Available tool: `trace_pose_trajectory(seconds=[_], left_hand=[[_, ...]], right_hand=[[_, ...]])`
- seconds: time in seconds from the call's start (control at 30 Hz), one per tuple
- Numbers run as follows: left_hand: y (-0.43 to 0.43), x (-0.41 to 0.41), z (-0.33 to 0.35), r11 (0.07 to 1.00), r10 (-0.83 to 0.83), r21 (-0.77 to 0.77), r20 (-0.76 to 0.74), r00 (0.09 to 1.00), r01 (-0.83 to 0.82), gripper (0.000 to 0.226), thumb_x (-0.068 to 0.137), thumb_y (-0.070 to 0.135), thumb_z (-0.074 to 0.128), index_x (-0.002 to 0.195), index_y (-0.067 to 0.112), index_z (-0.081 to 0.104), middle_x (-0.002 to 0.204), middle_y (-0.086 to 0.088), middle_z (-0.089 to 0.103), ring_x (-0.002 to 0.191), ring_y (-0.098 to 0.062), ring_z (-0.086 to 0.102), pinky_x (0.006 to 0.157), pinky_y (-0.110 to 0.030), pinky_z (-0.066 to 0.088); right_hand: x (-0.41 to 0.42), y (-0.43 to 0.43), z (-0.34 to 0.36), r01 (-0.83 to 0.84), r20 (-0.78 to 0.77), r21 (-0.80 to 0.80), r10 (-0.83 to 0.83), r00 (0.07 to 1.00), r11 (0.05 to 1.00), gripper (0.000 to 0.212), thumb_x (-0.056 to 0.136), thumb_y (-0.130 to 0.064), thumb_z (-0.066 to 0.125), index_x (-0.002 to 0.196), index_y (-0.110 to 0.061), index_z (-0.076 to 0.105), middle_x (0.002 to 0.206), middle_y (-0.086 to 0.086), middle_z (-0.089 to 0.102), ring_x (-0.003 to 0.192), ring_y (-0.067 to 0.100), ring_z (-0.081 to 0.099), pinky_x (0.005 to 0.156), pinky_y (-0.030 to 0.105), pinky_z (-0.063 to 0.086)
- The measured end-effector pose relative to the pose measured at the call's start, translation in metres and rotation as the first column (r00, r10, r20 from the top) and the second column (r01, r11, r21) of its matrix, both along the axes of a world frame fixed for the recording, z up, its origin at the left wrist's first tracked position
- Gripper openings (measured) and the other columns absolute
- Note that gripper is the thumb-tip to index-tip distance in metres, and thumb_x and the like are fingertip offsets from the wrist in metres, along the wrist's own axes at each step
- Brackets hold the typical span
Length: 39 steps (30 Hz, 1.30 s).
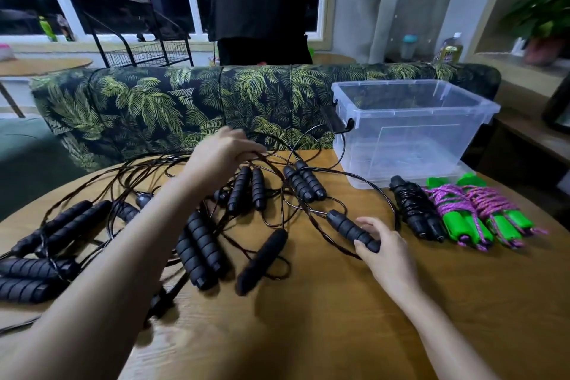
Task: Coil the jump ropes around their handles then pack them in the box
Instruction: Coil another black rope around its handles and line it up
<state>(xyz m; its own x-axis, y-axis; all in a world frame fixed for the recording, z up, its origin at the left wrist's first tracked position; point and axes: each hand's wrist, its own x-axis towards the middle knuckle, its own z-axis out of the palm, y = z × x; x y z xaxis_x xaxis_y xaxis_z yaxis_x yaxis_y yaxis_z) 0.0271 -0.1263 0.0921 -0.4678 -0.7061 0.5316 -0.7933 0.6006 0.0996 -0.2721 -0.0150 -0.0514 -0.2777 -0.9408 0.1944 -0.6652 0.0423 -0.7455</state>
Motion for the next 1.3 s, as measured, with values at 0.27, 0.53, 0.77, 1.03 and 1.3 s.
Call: trace_pose_trajectory(seconds=[0.27,0.53,0.77,1.03,1.3], left_hand=[[-0.008,0.003,-0.070,0.880,0.211,0.304,0.439,0.873,-0.365,0.075,0.098,0.006,0.047,0.158,0.028,0.007,0.165,-0.004,-0.006,0.152,-0.029,-0.003,0.119,-0.058,0.000],[0.070,-0.012,-0.085,0.750,0.187,0.595,0.228,0.956,-0.289,0.053,0.075,0.068,0.067,0.110,0.029,0.060,0.102,0.008,0.067,0.093,-0.016,0.065,0.074,-0.030,0.053],[0.097,-0.036,-0.105,0.729,0.331,0.621,0.049,0.942,-0.289,0.060,0.074,0.049,0.073,0.123,0.023,0.052,0.108,-0.002,0.066,0.097,-0.024,0.063,0.082,-0.034,0.054],[0.101,-0.053,-0.123,0.786,0.340,0.600,-0.216,0.915,-0.150,0.010,0.094,0.023,0.057,0.099,0.022,0.066,0.087,-0.004,0.071,0.080,-0.028,0.068,0.078,-0.038,0.055],[0.088,-0.029,-0.122,0.838,0.122,0.505,0.198,0.973,-0.208,0.031,0.093,0.013,0.059,0.123,0.019,0.062,0.119,-0.002,0.060,0.114,-0.026,0.053,0.092,-0.038,0.046]], right_hand=[[0.011,0.004,-0.010,-0.006,-0.040,0.071,0.009,0.999,0.997,0.037,0.086,-0.026,0.070,0.115,-0.045,0.058,0.109,-0.007,0.064,0.082,0.003,0.055,0.072,0.030,0.052],[0.018,0.006,-0.005,-0.036,0.073,0.005,0.036,0.997,0.999,0.044,0.083,-0.017,0.072,0.098,-0.053,0.053,0.104,-0.013,0.066,0.097,0.009,0.060,0.080,0.034,0.052],[0.039,0.015,0.015,-0.075,0.472,-0.049,0.089,0.877,0.996,0.028,0.089,-0.011,0.068,0.107,-0.032,0.062,0.105,-0.006,0.068,0.102,0.010,0.063,0.085,0.027,0.050],[0.066,0.027,0.006,-0.155,0.030,0.046,0.154,0.988,0.987,0.004,0.089,-0.028,0.070,0.090,-0.025,0.069,0.092,-0.014,0.069,0.096,0.014,0.061,0.082,0.032,0.049],[0.064,0.029,0.028,-0.181,-0.232,0.250,0.240,0.943,0.951,0.038,0.079,-0.053,0.069,0.107,-0.037,0.049,0.098,-0.020,0.062,0.092,0.009,0.061,0.070,0.028,0.047]])
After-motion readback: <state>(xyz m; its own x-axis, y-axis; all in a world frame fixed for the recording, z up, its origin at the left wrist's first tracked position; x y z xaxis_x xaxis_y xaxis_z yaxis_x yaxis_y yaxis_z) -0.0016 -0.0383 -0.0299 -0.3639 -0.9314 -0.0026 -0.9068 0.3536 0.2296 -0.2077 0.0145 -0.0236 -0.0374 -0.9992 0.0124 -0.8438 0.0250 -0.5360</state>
